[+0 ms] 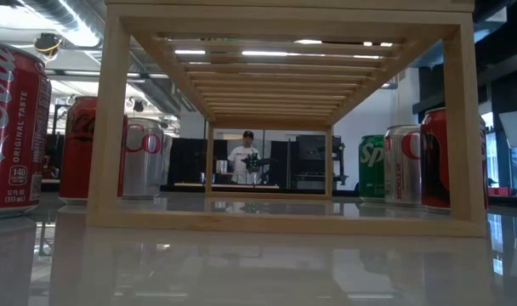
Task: Place canned beverage on shelf
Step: Put the left green soda can on the shelf
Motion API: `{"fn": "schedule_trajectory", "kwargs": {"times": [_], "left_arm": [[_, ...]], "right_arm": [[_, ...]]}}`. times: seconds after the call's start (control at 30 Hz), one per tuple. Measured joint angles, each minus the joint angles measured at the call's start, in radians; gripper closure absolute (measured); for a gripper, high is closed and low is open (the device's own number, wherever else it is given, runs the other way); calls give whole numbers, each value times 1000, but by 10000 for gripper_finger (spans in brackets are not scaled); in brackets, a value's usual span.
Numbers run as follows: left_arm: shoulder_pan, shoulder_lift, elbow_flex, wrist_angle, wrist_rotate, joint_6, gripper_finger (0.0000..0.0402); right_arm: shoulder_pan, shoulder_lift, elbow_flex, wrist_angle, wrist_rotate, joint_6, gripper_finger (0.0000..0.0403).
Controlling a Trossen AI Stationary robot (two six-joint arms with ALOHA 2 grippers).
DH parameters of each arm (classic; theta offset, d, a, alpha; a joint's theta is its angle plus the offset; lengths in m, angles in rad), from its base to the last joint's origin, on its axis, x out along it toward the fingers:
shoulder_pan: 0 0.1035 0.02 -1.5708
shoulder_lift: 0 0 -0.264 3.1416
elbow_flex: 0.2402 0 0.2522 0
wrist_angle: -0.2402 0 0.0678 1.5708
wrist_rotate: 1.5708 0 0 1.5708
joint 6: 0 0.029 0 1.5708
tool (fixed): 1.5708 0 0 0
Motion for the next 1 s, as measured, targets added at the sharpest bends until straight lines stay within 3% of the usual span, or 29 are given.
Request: {"fn": "schedule_trajectory", "kwargs": {"times": [0.23, 0.5, 0.7, 1.0], "left_arm": [[0, 0, 0, 0, 0, 0, 113], [0, 0, 0, 0, 1, 0, 113], [0, 0, 0, 0, 1, -5, 113], [0, 0, 0, 0, 1, -6, 113]], "right_arm": [[0, 57, 64, 0, -94, -14, 91], [0, 158, 154, -2, -237, -121, 8], [-4, 264, 242, 0, -145, -167, 27], [-103, 406, 370, -5, -186, -110, 35]]}}
